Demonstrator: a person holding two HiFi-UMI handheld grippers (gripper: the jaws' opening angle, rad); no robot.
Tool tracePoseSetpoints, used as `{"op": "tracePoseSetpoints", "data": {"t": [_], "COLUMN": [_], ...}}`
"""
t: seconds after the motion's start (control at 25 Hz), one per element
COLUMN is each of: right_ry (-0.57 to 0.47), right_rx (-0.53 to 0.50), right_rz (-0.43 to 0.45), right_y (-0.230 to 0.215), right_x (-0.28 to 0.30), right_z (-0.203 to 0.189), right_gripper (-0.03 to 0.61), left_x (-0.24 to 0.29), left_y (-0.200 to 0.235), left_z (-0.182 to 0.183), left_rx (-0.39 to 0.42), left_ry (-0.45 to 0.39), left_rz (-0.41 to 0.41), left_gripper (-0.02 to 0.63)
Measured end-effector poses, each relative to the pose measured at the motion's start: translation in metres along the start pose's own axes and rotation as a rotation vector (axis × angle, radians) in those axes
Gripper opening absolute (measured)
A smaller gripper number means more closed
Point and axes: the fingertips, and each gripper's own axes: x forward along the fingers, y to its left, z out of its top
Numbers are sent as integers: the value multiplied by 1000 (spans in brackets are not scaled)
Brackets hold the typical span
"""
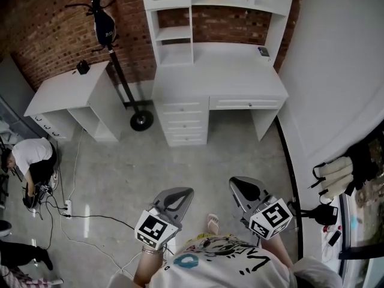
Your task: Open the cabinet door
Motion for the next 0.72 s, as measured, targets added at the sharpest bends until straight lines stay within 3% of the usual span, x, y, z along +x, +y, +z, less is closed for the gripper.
{"op": "tracePoseSetpoints", "data": {"t": [0.36,0.72], "right_ry": [-20,-27], "right_rx": [-5,9], "right_rz": [10,30], "right_y": [-57,-118], "right_x": [34,48], "right_z": [17,17], "right_gripper": [29,29], "left_x": [50,104], "left_y": [46,60], "left_z": [15,27], "left_rx": [-8,-8], "left_ry": [6,3], "left_rz": [44,57], "left_gripper": [14,14]}}
